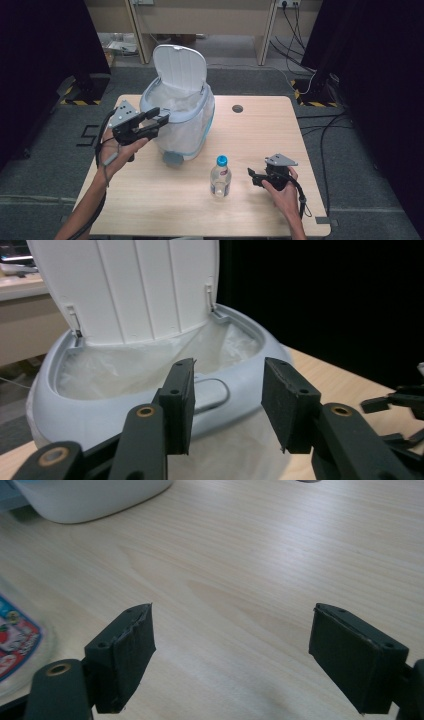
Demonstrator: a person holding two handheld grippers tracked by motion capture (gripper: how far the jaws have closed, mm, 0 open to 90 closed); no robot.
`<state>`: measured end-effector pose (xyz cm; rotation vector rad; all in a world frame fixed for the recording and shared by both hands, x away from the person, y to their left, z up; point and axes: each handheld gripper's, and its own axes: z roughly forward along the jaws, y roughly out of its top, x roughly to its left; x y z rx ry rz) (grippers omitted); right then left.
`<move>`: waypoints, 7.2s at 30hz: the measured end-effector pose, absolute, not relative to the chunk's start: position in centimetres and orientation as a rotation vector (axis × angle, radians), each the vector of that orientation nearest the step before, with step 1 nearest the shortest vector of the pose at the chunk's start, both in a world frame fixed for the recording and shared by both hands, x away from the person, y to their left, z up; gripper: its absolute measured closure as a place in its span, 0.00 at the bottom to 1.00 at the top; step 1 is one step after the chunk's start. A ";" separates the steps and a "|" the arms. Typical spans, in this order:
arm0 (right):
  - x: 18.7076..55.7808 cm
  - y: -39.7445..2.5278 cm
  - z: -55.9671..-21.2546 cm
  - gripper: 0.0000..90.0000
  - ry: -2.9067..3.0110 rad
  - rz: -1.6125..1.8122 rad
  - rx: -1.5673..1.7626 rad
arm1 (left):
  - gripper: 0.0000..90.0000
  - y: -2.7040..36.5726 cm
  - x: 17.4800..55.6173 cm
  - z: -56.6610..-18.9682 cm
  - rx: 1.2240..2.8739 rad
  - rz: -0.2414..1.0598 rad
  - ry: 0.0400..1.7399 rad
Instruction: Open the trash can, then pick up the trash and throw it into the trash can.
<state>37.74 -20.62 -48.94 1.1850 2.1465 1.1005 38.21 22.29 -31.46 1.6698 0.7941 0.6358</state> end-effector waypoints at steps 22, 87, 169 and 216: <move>34.4 -20.4 -49.8 0.18 2.159 1.188 1.155 | 0.42 25.1 35.8 -38.7 1.631 0.565 0.869; 30.4 -16.1 -49.9 0.17 2.249 1.375 0.966 | 0.32 24.9 38.5 -52.4 2.034 0.497 1.120; 40.7 -9.8 -33.0 0.31 2.020 1.542 0.834 | 0.23 24.9 38.7 -52.4 2.034 0.495 1.140; 46.2 -3.0 -24.5 0.31 2.031 1.547 0.775 | 0.23 24.9 38.6 -52.4 2.037 0.493 1.141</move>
